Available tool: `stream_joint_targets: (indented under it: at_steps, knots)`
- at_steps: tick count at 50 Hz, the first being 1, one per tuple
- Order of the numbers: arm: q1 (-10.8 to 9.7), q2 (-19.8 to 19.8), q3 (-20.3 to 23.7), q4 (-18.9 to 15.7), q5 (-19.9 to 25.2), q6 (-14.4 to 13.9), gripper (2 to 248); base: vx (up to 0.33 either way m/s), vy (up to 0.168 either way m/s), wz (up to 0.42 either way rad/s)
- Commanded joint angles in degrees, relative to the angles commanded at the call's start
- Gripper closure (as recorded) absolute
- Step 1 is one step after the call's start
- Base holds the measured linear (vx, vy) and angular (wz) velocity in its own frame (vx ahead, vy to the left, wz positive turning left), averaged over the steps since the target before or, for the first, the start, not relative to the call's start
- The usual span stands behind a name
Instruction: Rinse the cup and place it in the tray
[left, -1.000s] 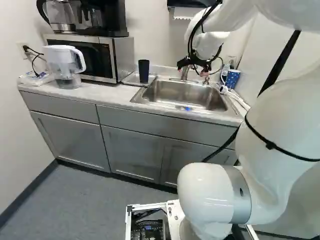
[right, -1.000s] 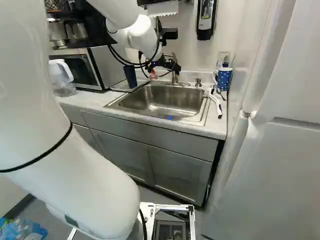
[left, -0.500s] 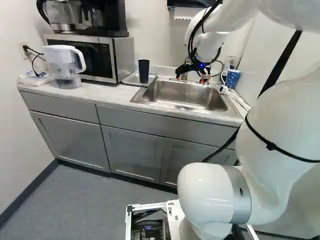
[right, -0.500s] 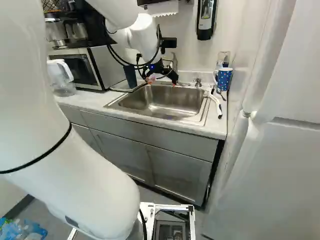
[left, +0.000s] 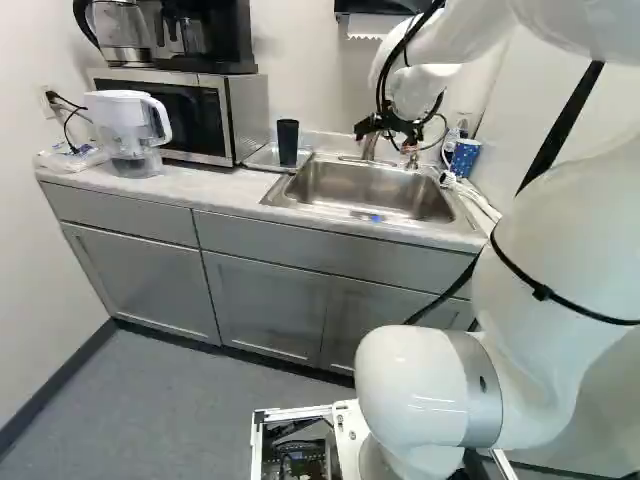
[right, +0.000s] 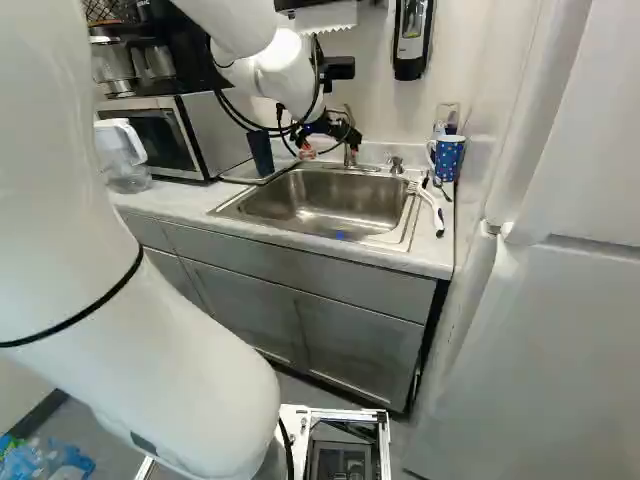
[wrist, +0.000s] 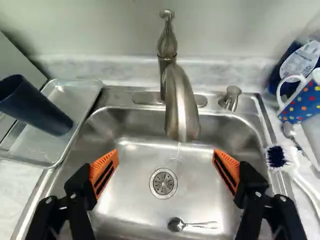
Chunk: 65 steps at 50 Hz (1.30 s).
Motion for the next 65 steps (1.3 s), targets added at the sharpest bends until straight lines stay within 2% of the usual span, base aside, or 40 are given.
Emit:
stream_joint_targets:
  at_steps: [20, 30, 57, 65]
  knots:
    - [0.0, 0.0, 0.0, -2.88, 11.99, 0.0, 3, 0.0, 0.0, 0.0]
    - [0.07, -0.44, -0.42, -4.09, 15.4, 0.0, 3, 0.0, 0.0, 0.0]
    - [2.16, -7.39, -7.37, -4.09, 24.06, 0.0, 3, 0.0, 0.0, 0.0]
    - [3.05, -9.39, -9.44, -4.09, 25.21, 0.0, 3, 0.0, 0.0, 0.0]
